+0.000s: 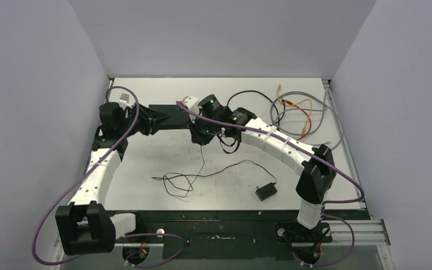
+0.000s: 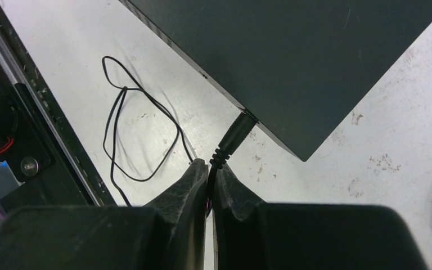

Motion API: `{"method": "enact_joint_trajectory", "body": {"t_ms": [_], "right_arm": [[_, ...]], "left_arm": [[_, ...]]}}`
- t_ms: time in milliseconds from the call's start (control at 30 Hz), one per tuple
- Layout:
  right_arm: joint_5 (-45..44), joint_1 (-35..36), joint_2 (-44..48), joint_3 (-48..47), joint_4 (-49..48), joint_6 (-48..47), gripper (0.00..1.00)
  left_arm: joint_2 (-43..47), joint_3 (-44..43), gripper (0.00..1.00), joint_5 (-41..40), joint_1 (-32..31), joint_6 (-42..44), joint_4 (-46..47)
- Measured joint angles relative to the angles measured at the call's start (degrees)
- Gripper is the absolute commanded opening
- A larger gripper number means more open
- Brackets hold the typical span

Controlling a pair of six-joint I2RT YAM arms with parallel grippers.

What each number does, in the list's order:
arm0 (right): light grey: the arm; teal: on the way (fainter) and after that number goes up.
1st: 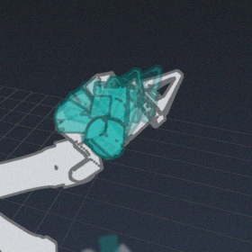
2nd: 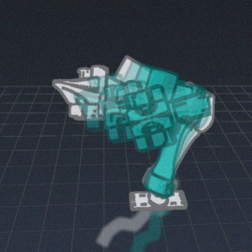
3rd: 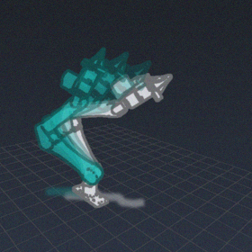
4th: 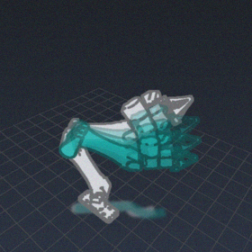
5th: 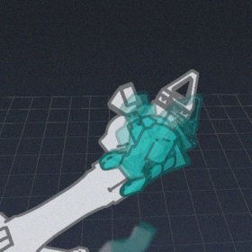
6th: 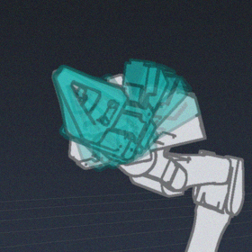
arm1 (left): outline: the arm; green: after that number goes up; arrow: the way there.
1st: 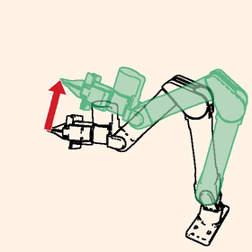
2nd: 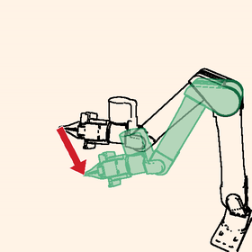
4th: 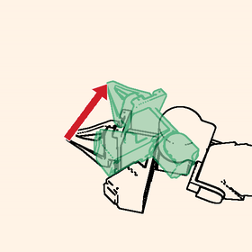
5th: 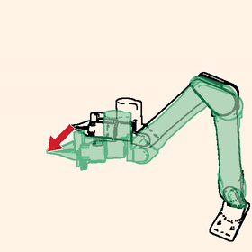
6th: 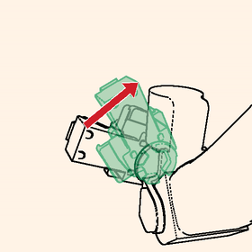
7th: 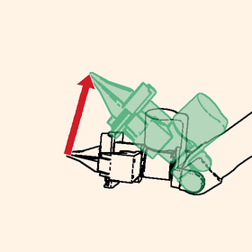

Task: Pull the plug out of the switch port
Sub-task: Pull the power from the switch port.

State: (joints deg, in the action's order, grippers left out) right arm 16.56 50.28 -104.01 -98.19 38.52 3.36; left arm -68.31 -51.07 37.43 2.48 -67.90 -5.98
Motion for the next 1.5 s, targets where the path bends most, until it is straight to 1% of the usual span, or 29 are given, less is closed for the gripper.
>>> {"method": "enact_joint_trajectory", "body": {"t_ms": [267,467,767,833,967,1067,1233,1500], "right_arm": [[5.9,0.4,2.4,3.4,-3.6,-1.8,0.05],[11.2,0.3,2.4,3.7,-3.5,-3.7,0.05],[14.7,0.9,2.1,3.0,-1.8,-6.2,0.05],[16.2,1.2,2.0,2.7,-0.6,-6.6,0.05],[21.3,3.5,2.0,1.0,2.9,-7.0,0.05],[24.0,5.0,2.0,-0.4,3.8,-7.2,0.05],[25.3,5.0,2.0,-1.7,3.9,-7.2,0.05],[23.2,3.1,2.3,-1.7,3.6,-5.8,0.05]], "left_arm": [[2.1,0.2,0.00,2.7,2.2,1.8,-3.4],[3.8,0.5,0.00,2.3,2.5,3.2,-5.4],[5.4,1.5,0.00,1.1,2.5,4.0,-7.2],[5.5,1.5,0.00,-1.0,2.5,5.1,-7.9],[4.7,1.5,0.00,-11.3,4.3,8.0,-8.0],[4.2,1.5,0.00,-15.9,4.6,9.0,-8.1],[3.3,1.6,0.00,-17.8,4.0,9.9,-8.1],[0.1,2.3,0.00,-16.9,3.6,11.3,-7.6]]}}
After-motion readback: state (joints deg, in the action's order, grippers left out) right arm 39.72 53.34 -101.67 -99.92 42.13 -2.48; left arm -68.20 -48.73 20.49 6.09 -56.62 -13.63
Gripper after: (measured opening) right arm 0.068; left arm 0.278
